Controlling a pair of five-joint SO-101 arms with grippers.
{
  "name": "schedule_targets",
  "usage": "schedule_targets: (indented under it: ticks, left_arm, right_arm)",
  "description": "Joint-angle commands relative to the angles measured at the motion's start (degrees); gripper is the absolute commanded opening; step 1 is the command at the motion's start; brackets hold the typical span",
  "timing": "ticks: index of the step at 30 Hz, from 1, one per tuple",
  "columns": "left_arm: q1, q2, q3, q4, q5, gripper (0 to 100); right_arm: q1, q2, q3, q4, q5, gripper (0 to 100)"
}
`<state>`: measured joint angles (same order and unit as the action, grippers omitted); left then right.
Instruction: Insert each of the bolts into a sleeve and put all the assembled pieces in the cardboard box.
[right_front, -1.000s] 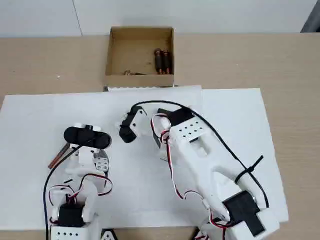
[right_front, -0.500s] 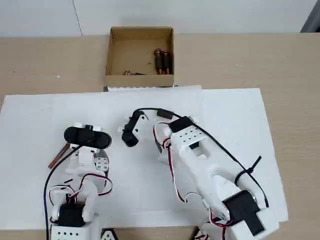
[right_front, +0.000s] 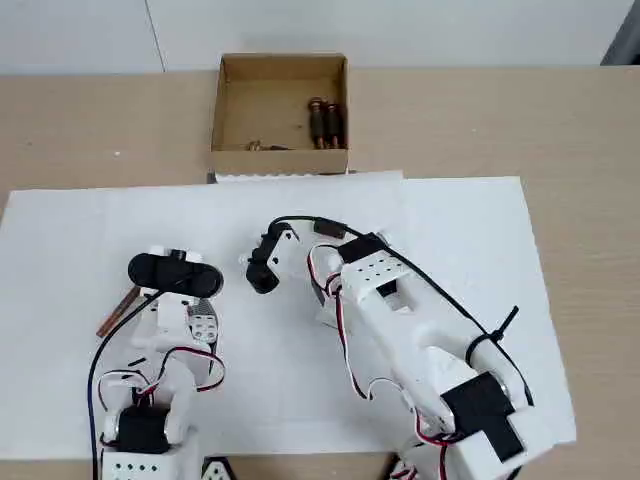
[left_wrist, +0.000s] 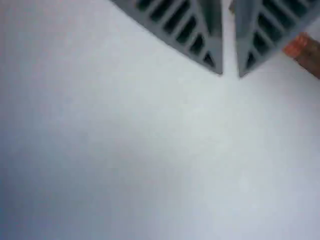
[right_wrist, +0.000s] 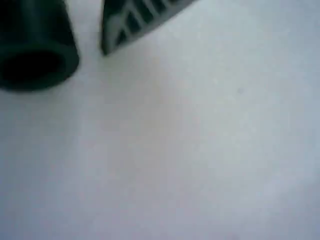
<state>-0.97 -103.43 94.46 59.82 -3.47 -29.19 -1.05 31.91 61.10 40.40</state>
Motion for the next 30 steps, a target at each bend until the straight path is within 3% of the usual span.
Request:
schedule_targets:
  ticks: [1,6,17,30]
  left_arm:
    - [-0.18,-0.70,-0.31,-1.41,0.00,1]
    - [-0.18,-0.70,-0.31,-1.41,0.00,1]
    - [-0.18,-0.70,-0.31,-1.41,-0.09,1]
    - [-0.18,-0.70,-0.31,-1.49,-0.18,1]
  right_arm:
    - [0.75,1.01,-0.26,-2.51,0.62,17.4]
    - [0.84,2.15,-0.26,-2.51,0.44,0.5]
    - [0.75,-4.53,-5.01,3.74,-2.64,0.6]
    - [9.19,-7.34,-33.76,33.01,-18.02,0.4]
